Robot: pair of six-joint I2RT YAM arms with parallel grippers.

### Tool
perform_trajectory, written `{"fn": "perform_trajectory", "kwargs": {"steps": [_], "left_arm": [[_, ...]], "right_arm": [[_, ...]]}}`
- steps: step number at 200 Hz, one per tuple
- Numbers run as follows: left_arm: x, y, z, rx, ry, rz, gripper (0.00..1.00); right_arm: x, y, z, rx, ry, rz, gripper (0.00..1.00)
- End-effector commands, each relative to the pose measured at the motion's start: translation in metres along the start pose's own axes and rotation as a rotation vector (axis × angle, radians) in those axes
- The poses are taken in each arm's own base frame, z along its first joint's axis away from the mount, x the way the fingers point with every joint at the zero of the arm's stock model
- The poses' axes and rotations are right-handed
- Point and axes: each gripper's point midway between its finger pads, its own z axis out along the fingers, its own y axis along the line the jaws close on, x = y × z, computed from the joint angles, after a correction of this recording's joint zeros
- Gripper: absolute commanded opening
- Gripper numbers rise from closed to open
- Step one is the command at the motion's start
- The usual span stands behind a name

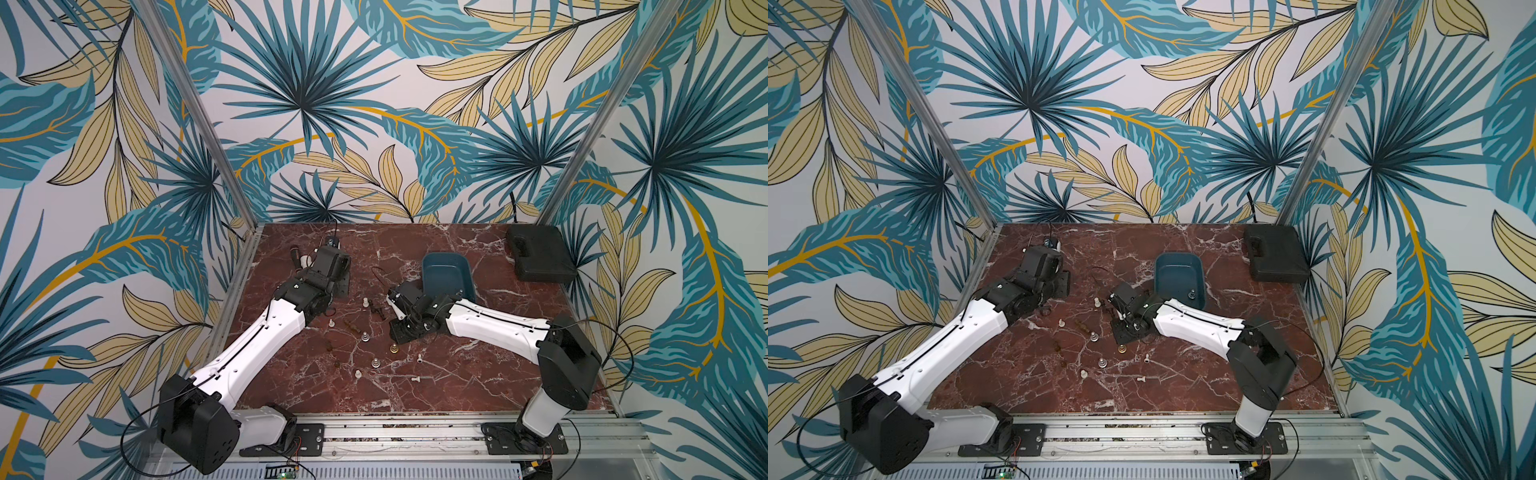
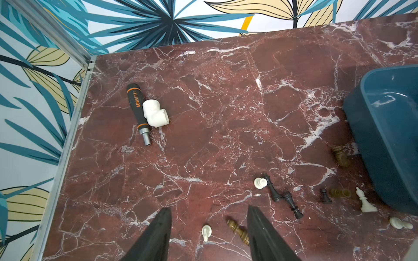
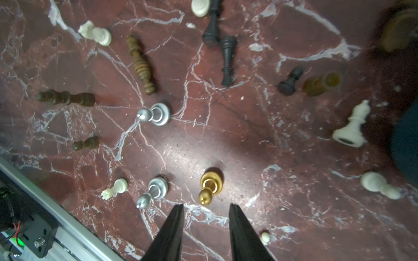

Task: Put the chess pieces into the storage box
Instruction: Pick up the chess piece at the center of the board.

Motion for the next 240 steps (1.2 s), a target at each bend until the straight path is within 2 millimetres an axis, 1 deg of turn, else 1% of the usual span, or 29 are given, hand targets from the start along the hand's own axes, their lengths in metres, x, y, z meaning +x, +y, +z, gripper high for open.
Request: {"fn": "perform_trajectory", "kwargs": {"steps": [1, 28, 47, 93, 106, 128, 160, 183, 187, 194, 216, 227, 240], "left_arm": [[-0.003, 0.004, -0.001, 0.006, -0.019, -0.025, 0.57], [-0.003, 0.005, 0.0, 0.006, -0.017, -0.024, 0.57], [-0.002, 0.004, -0.001, 0.011, -0.016, -0.023, 0.57], [-0.003, 0.008, -0.004, -0.001, -0.025, -0.021, 0.57], [-0.005, 0.01, -0.006, -0.005, -0.033, -0.02, 0.57], [-0.008, 0.012, -0.007, -0.01, -0.04, -0.019, 0.57], [-0.009, 0.012, -0.008, -0.005, -0.043, -0.02, 0.57], [-0.008, 0.011, -0.006, -0.005, -0.038, -0.02, 0.57], [-0.007, 0.011, -0.006, -0.004, -0.036, -0.019, 0.57], [-0.006, 0.011, -0.005, -0.004, -0.034, -0.02, 0.57], [-0.004, 0.012, -0.005, -0.007, -0.033, -0.022, 0.57], [-0.003, 0.012, -0.005, -0.005, -0.03, -0.024, 0.57], [-0.002, 0.011, -0.005, 0.002, -0.028, -0.026, 0.57]], "right_arm": [[0.015, -0.002, 0.011, 0.019, 0.061, 0.015, 0.37], [0.021, 0.0, 0.018, 0.029, 0.081, 0.009, 0.37], [0.02, -0.004, 0.021, 0.055, 0.081, 0.008, 0.36], [0.029, -0.006, 0.035, 0.074, 0.132, -0.002, 0.36], [0.03, -0.007, 0.037, 0.076, 0.136, -0.003, 0.33], [0.03, -0.006, 0.037, 0.076, 0.138, -0.007, 0.26], [0.025, -0.002, 0.03, 0.068, 0.124, -0.024, 0.23], [0.02, 0.001, 0.023, 0.066, 0.115, -0.037, 0.16], [0.02, 0.001, 0.022, 0.066, 0.114, -0.039, 0.14], [0.02, 0.001, 0.02, 0.066, 0.111, -0.041, 0.12], [0.019, 0.0, 0.015, 0.073, 0.113, -0.048, 0.11], [0.017, -0.001, 0.01, 0.08, 0.106, -0.053, 0.11], [0.009, -0.002, -0.003, 0.094, 0.069, -0.061, 0.11]]}}
